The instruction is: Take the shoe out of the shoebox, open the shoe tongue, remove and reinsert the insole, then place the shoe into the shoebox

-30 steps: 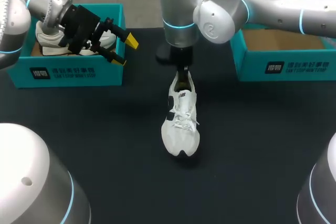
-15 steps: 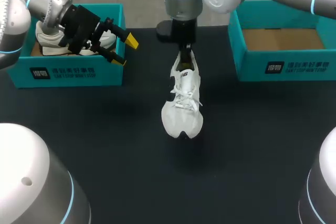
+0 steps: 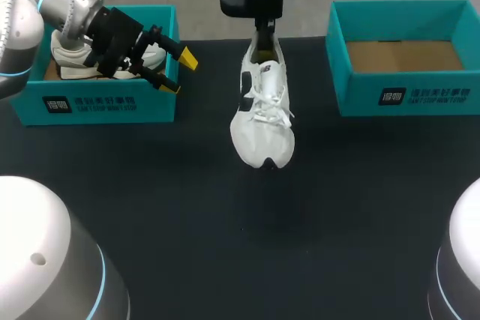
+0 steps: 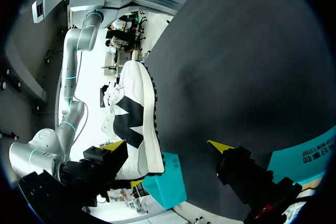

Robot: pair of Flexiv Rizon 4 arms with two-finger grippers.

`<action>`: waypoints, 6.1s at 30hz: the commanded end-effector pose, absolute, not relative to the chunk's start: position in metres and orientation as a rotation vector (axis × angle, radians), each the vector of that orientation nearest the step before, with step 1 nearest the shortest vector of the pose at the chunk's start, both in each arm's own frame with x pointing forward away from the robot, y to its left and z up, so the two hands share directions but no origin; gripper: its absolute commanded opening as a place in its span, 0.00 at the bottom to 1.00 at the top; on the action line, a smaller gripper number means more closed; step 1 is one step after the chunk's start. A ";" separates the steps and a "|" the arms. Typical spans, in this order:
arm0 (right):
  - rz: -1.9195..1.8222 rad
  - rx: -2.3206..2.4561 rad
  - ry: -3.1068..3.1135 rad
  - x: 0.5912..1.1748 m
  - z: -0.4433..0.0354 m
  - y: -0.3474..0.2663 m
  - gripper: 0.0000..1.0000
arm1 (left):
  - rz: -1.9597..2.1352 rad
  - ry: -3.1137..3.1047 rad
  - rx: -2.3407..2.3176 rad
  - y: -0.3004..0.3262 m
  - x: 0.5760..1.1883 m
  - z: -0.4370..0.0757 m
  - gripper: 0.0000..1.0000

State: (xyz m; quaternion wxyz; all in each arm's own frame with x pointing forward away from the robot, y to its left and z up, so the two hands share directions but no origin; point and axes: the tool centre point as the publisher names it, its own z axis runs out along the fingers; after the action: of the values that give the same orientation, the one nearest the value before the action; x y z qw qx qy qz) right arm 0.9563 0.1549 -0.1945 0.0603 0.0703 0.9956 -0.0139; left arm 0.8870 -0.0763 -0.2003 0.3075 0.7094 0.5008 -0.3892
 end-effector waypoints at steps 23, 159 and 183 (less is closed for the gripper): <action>-0.044 0.224 2.971 0.955 -0.158 0.166 0.00 | -1.027 1.326 1.879 -0.076 0.887 -0.200 1.00; -0.185 0.951 2.924 1.085 -0.195 -0.319 0.00 | -1.027 1.326 1.879 -0.076 0.887 -0.200 1.00; 0.032 2.081 2.196 1.050 -0.191 -0.340 0.00 | -1.027 1.326 1.879 -0.076 0.887 -0.200 1.00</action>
State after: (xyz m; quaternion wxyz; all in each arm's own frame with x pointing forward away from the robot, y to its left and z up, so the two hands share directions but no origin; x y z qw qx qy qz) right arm 1.0624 -0.3441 -0.1899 0.0222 0.6153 0.7878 -0.0180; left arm 0.8870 -0.0763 -0.2003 0.3075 0.7094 0.5008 -0.3892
